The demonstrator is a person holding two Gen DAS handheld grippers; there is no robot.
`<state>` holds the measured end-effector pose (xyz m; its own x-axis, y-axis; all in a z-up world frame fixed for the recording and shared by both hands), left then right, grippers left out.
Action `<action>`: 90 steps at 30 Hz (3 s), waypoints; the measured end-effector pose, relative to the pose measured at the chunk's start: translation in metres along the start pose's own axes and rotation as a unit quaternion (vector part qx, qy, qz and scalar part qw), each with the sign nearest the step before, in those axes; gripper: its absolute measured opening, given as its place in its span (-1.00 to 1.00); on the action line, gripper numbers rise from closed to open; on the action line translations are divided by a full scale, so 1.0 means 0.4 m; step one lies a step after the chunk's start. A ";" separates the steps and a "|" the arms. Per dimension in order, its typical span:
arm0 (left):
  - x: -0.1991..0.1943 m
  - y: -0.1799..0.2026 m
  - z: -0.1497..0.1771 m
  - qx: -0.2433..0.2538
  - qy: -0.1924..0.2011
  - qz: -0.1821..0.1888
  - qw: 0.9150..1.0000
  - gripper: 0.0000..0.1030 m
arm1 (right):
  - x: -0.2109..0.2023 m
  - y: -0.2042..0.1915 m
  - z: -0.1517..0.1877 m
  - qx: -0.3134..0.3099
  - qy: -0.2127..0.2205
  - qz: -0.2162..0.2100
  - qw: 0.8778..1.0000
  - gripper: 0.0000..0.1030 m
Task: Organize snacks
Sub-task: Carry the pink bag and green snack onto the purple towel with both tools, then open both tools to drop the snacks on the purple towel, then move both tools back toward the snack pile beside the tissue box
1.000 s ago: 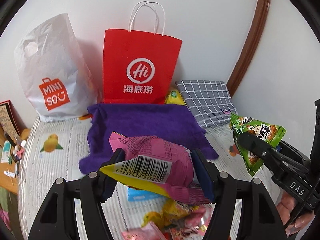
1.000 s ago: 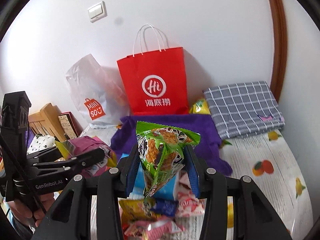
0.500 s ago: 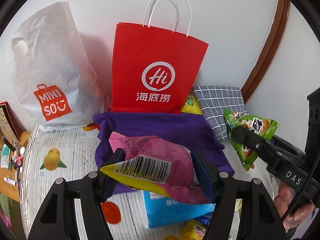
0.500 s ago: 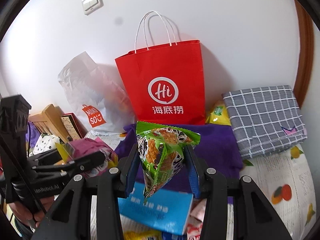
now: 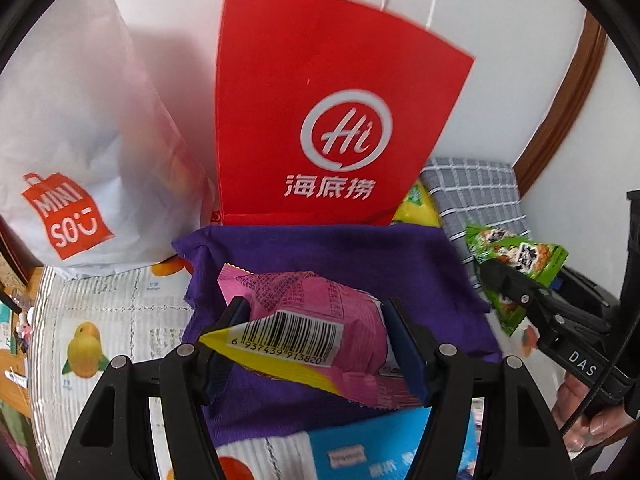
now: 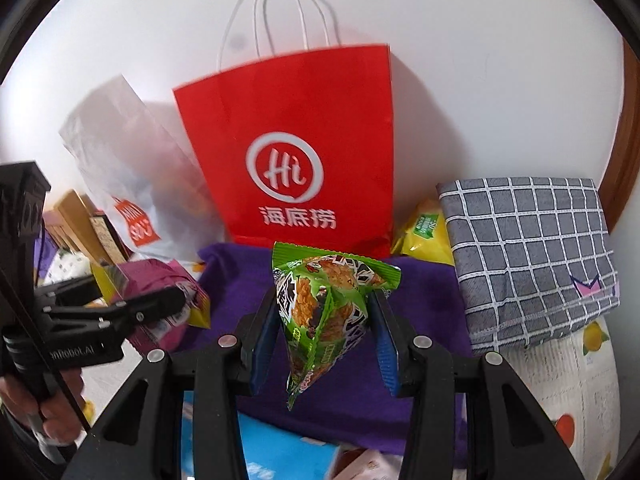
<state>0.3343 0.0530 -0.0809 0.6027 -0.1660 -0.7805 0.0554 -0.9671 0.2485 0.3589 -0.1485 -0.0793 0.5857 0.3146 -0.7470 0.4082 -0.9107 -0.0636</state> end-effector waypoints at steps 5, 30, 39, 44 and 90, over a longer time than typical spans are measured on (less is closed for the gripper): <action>0.062 -0.024 -0.019 -0.001 -0.010 -0.013 1.000 0.30 | 0.066 0.024 0.015 -0.017 -0.019 0.013 1.000 -0.15; 0.251 -0.046 -0.006 0.000 -0.069 -0.039 0.997 0.32 | 0.251 0.138 0.102 0.002 -0.108 0.002 0.994 -0.15; 0.248 -0.054 -0.004 0.000 -0.070 -0.033 0.997 0.33 | 0.288 0.137 0.117 0.004 -0.127 0.008 0.992 -0.14; 0.245 -0.062 -0.003 -0.002 -0.072 -0.032 0.997 0.36 | 0.292 0.131 0.116 -0.001 -0.124 0.011 0.992 -0.14; -0.310 0.046 0.277 0.015 0.010 0.009 1.000 0.63 | -0.345 -0.089 0.285 -0.012 -0.037 0.067 0.997 0.53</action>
<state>0.1725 0.0345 -0.0431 0.6193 -0.1793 -0.7644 0.0207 -0.9695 0.2442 0.1837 -0.1901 -0.0496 0.5824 0.1699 -0.7949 0.3475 -0.9361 0.0545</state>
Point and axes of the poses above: each gripper's, at about its wrist camera, not at the fingertips, and x roughly the way its jaws point, y to its right, z to its underside, the point moved 1 cm from there along x, roughly the way its jaws point, and after that the axes turned 5 degrees about -x, right-handed, at the moved point
